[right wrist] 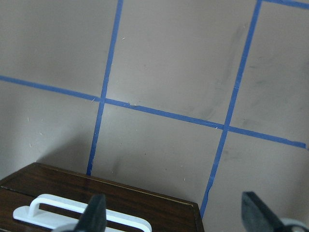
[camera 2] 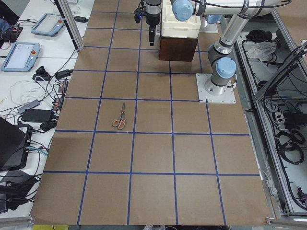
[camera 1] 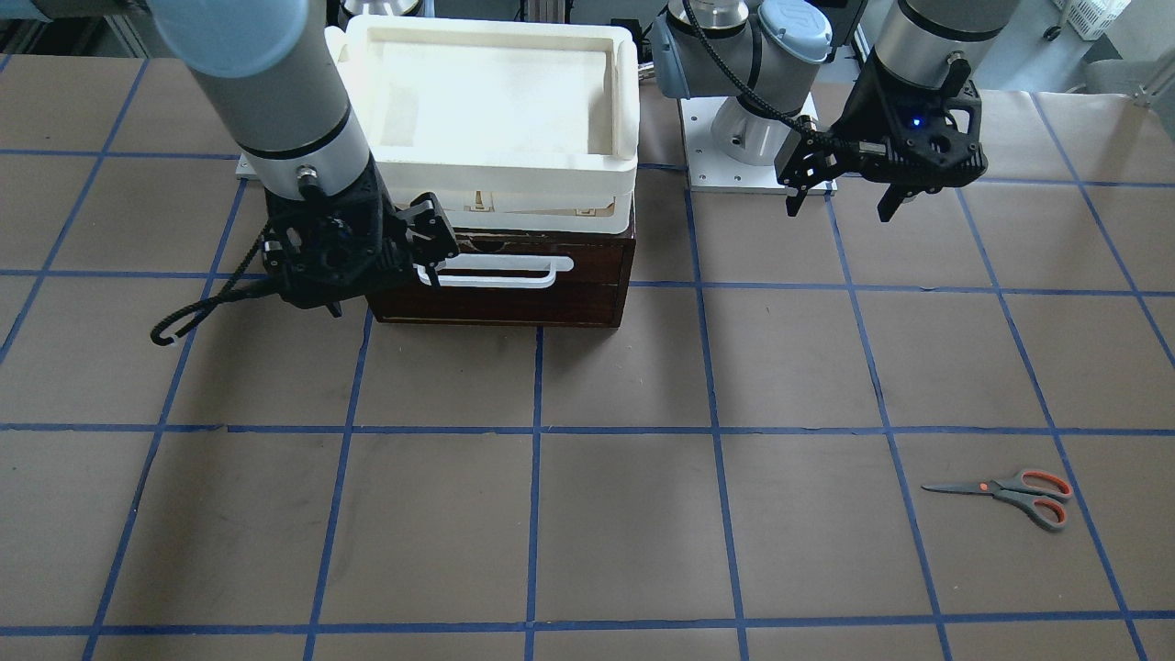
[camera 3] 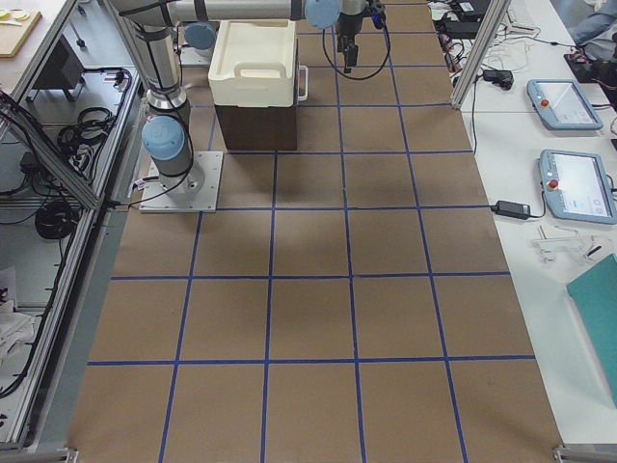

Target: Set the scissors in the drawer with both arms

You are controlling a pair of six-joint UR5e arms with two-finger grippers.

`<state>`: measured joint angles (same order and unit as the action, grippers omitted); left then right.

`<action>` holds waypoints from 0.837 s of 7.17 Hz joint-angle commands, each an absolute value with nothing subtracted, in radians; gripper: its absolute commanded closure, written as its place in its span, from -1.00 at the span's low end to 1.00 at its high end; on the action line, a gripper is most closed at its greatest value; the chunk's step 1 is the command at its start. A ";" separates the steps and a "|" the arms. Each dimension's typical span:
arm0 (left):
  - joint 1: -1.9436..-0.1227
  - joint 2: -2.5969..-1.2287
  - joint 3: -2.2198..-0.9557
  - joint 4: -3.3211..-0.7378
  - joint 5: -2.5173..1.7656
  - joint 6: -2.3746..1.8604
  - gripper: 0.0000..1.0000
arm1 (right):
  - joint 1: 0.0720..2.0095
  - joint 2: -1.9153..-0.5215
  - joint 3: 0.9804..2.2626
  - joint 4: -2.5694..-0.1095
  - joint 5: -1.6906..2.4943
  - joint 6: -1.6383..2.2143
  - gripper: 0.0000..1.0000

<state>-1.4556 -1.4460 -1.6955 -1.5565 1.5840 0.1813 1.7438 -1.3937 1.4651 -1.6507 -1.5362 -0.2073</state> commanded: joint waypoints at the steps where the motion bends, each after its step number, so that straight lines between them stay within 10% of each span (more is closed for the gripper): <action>1: -1.393 -1.472 -1.694 -1.551 1.588 0.326 -1.00 | 1.790 -1.370 1.468 -1.698 -1.623 -0.414 -1.00; 6: -1.195 -1.609 -1.697 -1.456 1.583 0.812 -1.00 | 1.899 -1.296 1.473 -1.700 -1.556 -0.751 -1.00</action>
<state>-1.2359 -1.5622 -1.6950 -1.4840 1.5840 0.6820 1.8924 -1.3170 1.4710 -1.7047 -1.5846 -0.6290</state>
